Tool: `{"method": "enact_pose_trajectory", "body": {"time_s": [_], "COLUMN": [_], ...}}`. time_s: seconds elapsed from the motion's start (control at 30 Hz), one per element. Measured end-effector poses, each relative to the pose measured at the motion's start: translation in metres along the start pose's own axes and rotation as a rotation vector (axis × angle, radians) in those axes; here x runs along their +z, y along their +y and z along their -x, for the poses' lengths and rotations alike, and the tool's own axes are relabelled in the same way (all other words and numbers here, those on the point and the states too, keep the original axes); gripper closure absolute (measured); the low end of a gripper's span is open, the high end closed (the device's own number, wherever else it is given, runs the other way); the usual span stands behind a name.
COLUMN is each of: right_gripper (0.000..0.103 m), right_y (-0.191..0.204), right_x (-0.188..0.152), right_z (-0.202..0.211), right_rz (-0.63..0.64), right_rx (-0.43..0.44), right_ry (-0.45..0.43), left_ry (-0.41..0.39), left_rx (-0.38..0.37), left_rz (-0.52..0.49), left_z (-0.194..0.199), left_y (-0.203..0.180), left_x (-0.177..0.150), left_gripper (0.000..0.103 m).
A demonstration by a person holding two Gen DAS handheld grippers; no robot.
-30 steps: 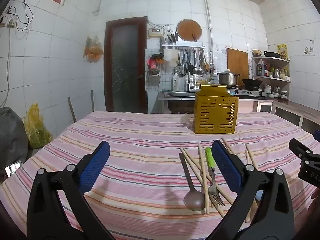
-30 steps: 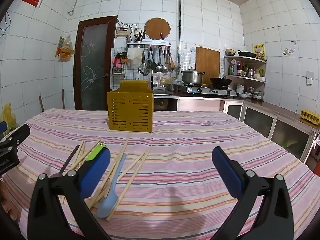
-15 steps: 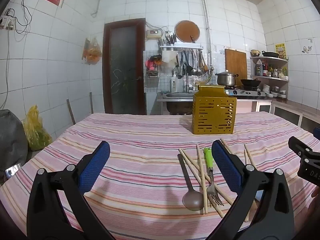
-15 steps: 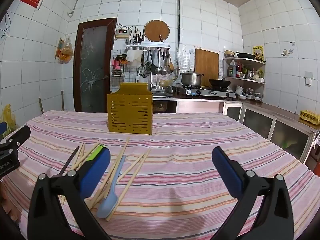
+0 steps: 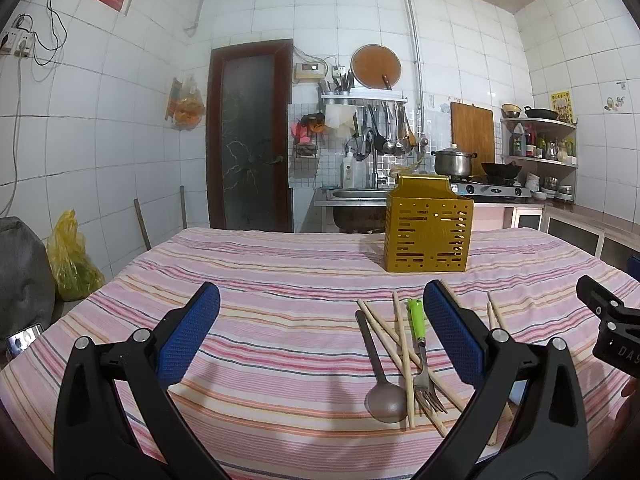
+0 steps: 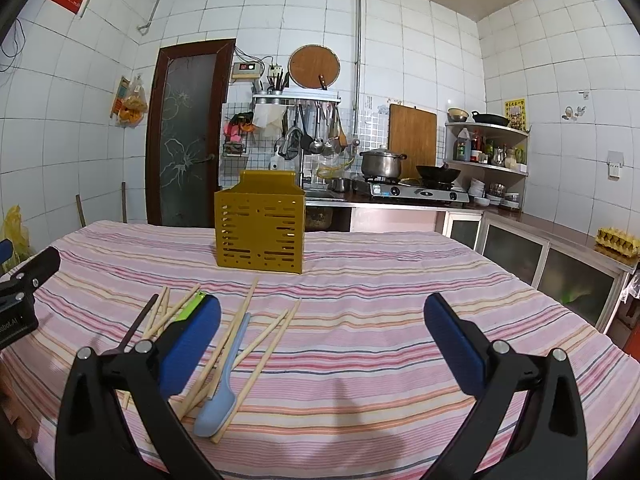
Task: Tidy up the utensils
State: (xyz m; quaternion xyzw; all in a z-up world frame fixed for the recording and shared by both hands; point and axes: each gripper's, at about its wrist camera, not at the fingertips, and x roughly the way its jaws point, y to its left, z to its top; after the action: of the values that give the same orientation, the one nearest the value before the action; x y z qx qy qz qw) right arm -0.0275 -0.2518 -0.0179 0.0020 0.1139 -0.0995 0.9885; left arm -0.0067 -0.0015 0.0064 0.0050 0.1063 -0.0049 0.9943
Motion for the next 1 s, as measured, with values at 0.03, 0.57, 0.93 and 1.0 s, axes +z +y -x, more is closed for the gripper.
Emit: {"method": "enact_pose_trajectory", "body": {"time_s": [0.03,0.57,0.93,1.0], "right_gripper": [0.004,0.004,0.004,0.004], "right_y": [-0.0003,-0.0011,-0.0012,-0.0015], "right_x": [-0.0002,0.0004,0.0002,0.0004], "right_z": [0.0004,-0.0014,-0.0014,-0.0015], "right_rz": [-0.001,-0.002,-0.002,-0.002], "right_rx": [0.000,-0.001,-0.002,-0.002], "right_ry": [-0.001,-0.002,-0.005,-0.005], "left_ry": [-0.004,-0.011,-0.013,-0.012], "left_rx": [0.000,0.001,0.001,0.001], "left_rz": [-0.001,-0.002,-0.005,-0.005], "left_z": [0.0013,0.0055,0.0053,0.0050], "left_y": [0.0014,0.0020,0.0015,0.0012], "left_x": [0.0006,0.0011,0.0001,0.0004], "left_gripper": [0.005,0.005,0.005,0.005]}}
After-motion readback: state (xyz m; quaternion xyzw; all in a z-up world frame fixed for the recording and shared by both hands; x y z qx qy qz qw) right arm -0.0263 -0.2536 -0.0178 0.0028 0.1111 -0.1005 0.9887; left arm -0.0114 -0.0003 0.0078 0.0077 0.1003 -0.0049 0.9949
